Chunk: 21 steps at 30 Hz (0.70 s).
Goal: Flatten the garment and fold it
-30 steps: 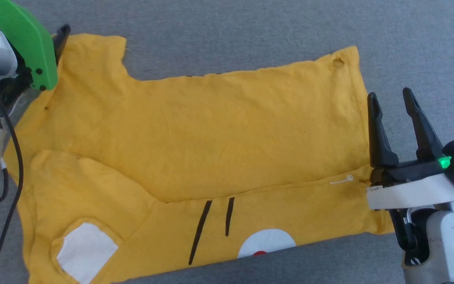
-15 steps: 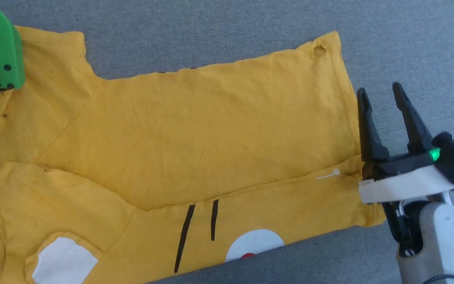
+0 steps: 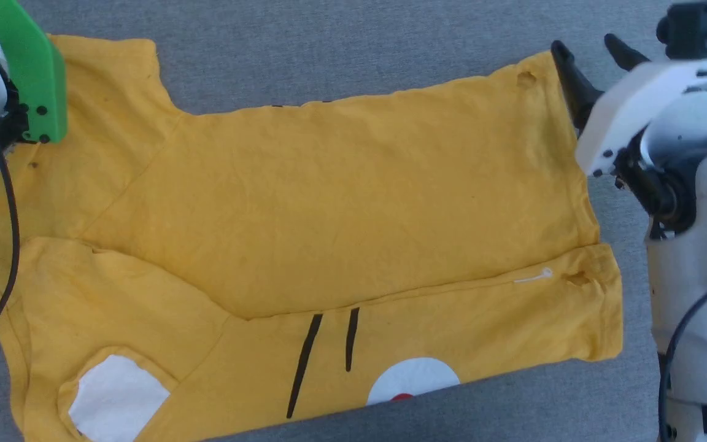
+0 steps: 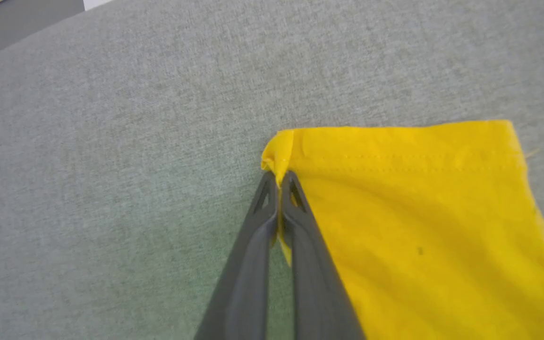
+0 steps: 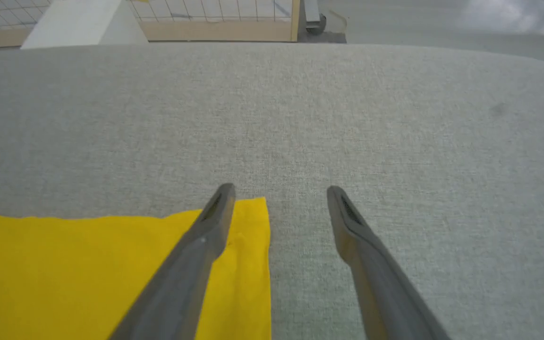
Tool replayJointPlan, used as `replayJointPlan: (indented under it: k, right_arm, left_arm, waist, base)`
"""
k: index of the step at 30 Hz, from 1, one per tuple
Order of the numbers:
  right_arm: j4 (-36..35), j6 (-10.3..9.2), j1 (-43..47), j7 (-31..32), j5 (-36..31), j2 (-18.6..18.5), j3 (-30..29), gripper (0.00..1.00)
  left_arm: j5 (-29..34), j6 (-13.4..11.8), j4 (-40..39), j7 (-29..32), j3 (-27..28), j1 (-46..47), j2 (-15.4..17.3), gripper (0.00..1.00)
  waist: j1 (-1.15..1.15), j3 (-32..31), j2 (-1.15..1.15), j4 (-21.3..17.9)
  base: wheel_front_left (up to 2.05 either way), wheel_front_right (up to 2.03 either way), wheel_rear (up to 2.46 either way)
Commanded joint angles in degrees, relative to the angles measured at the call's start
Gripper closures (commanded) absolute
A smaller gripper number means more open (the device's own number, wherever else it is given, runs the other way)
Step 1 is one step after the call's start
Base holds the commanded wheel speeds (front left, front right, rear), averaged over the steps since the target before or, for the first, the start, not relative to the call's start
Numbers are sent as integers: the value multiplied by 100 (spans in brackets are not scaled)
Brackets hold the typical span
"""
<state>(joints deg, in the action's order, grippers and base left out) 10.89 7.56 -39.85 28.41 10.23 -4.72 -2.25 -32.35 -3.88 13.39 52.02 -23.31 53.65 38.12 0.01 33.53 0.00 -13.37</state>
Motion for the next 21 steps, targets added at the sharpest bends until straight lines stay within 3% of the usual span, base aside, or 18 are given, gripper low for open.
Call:
replayJointPlan:
  k: [1, 8, 9, 10, 12, 13, 16, 21]
  right_arm:
    - [210, -8, -239, 420, -18, 43, -18, 0]
    - [794, -8, -752, 1905, -270, 98, 15, 0]
    - [857, -8, -784, 2129, -306, 109, 60, 6]
    - [896, -8, -791, 2288, -333, 114, 94, 52]
    - [917, -8, -803, 2538, -438, 113, 151, 91]
    - [899, -8, -806, 2600, -485, 110, 163, 100]
    - [780, -8, -809, 2516, -575, 108, 165, 100]
    - [594, -8, -762, 1791, -745, 84, 16, 100]
  left_arm:
    - [-30, 45, 26, -13, -46, 17, -42, 100]
    - [-59, 92, 71, -107, -87, 94, -128, 100]
    - [-58, 100, 82, -129, -99, 108, -143, 100]
    - [-58, 109, 90, -148, -105, 117, -151, 100]
    - [-51, 114, 115, -226, -112, 136, -182, 100]
    - [-36, 120, 128, -283, -121, 145, -198, 100]
    - [95, 182, 100, -713, -127, 202, -217, 100]
    - [376, 378, 191, -1948, -81, 336, -258, 100]
  waist:
    - [-1, 51, 0, 73]
    - [-1, 134, 0, 138]
    - [-1, 142, 0, 148]
    - [-1, 144, 0, 154]
    - [-1, 141, 0, 180]
    - [-1, 137, 0, 195]
    - [-1, 137, 0, 217]
    - [-1, 104, 0, 253]
  base:
    - [0, 0, 0]
    - [0, 0, 0]
    - [0, 0, 0]
    - [0, 0, 0]
    - [0, 0, 0]
    - [0, 0, 0]
    - [0, 0, 0]
    - [0, 0, 0]
